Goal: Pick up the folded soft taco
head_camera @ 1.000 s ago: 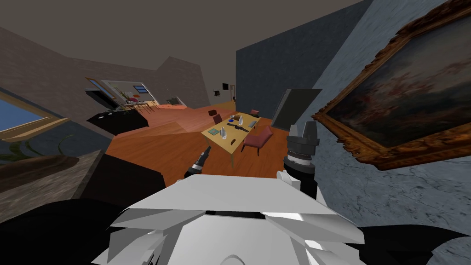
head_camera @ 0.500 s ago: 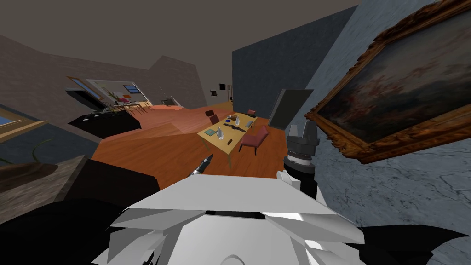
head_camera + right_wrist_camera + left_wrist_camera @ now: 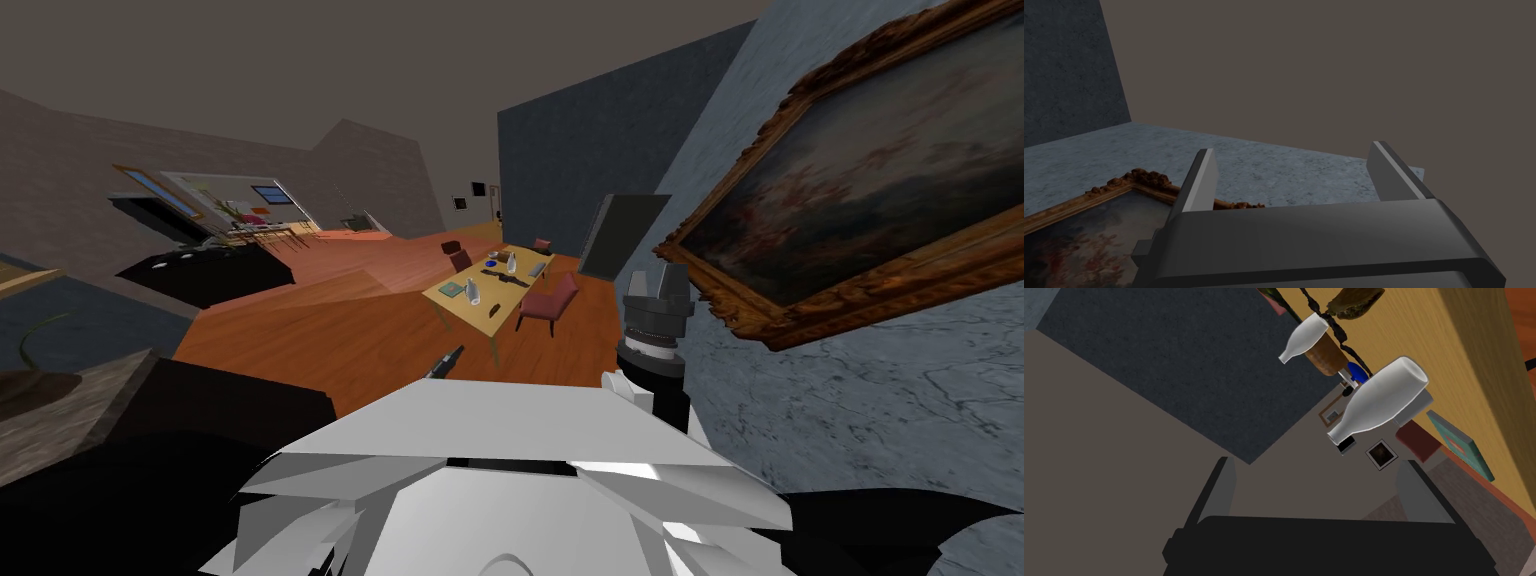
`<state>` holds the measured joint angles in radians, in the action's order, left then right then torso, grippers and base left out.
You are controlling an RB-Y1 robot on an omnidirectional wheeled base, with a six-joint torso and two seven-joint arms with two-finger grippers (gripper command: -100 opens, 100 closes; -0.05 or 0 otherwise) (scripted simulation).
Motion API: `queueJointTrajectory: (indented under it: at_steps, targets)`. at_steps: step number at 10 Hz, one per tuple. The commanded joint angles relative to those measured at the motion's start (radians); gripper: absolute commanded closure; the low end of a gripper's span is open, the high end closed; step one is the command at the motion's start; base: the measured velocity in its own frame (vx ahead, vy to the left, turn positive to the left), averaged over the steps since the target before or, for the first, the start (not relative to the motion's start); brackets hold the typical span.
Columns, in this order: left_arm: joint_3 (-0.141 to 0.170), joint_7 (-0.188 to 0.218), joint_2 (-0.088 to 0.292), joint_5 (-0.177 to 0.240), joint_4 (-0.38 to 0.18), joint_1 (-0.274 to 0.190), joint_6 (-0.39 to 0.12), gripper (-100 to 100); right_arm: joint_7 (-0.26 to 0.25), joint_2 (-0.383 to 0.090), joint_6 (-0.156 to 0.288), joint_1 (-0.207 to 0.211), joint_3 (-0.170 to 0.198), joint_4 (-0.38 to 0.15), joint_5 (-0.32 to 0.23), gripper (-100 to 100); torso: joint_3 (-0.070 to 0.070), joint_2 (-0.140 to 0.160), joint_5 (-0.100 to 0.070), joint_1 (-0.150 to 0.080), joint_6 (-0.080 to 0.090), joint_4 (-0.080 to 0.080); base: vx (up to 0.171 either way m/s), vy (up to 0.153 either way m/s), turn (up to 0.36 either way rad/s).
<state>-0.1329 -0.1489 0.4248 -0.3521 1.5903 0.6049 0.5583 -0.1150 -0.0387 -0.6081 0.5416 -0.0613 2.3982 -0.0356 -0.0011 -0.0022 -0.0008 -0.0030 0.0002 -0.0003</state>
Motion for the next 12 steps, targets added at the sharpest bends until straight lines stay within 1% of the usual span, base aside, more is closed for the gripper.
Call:
queueJointTrajectory:
  at_steps: [1,3,4,6,7,8,9,11,12]
  targets:
    - [-0.009,-0.004,0.011,-0.008,-0.029,-0.010,-0.007,-100,0.000,0.000,0.000,0.000,0.000,0.000,0.000,0,0.000,0.000,0.000,0.000,0.000,0.000,0.038,-0.050,-0.045]
    - [-0.035,-0.026,0.057,-0.031,-0.099,-0.027,-0.002,-100,0.000,0.000,0.000,0.000,0.000,0.000,0.000,0,0.000,-0.001,0.000,0.000,0.000,0.000,0.062,-0.071,-0.142]
    - [-0.035,-0.026,0.057,-0.031,-0.121,-0.027,-0.002,-100,0.000,0.000,0.000,0.000,0.000,0.000,0.000,0,-0.001,-0.003,0.000,-0.002,0.000,0.000,0.068,-0.057,-0.059]
    - [-0.060,-0.050,0.104,-0.051,-0.203,-0.052,0.003,-100,0.000,0.000,0.000,0.000,0.000,0.000,0.000,0,-0.001,-0.002,0.000,0.000,0.000,-0.001,0.085,-0.056,-0.148]
    - [-0.060,-0.050,0.104,-0.051,-0.211,-0.052,0.003,-100,0.000,0.000,0.000,0.000,0.000,0.000,0.000,0,-0.002,-0.003,0.000,0.000,0.000,-0.001,0.080,-0.042,-0.074]
    - [-0.072,-0.061,0.127,-0.059,-0.248,-0.066,0.007,-100,0.000,0.000,0.000,0.000,0.000,0.000,0.000,0,-0.002,-0.003,0.000,0.000,0.000,-0.001,0.091,-0.049,-0.142]
    - [-0.072,-0.061,0.127,-0.059,-0.254,-0.066,0.007,-100,0.000,0.000,0.000,0.000,0.000,0.000,0.000,0,-0.002,-0.004,0.000,0.000,0.000,-0.001,0.072,-0.025,-0.065]
    - [-0.094,-0.085,0.169,-0.073,-0.336,-0.098,0.013,-100,0.000,0.000,0.000,0.000,0.000,0.000,0.000,0,-0.002,-0.003,0.000,0.001,0.000,-0.001,0.097,-0.038,-0.182]
    - [-0.094,-0.085,0.169,-0.073,-0.339,-0.098,0.013,-100,0.000,0.000,0.000,0.000,0.000,0.000,0.000,0,-0.002,-0.004,0.000,0.000,0.000,-0.001,0.096,-0.029,-0.063]
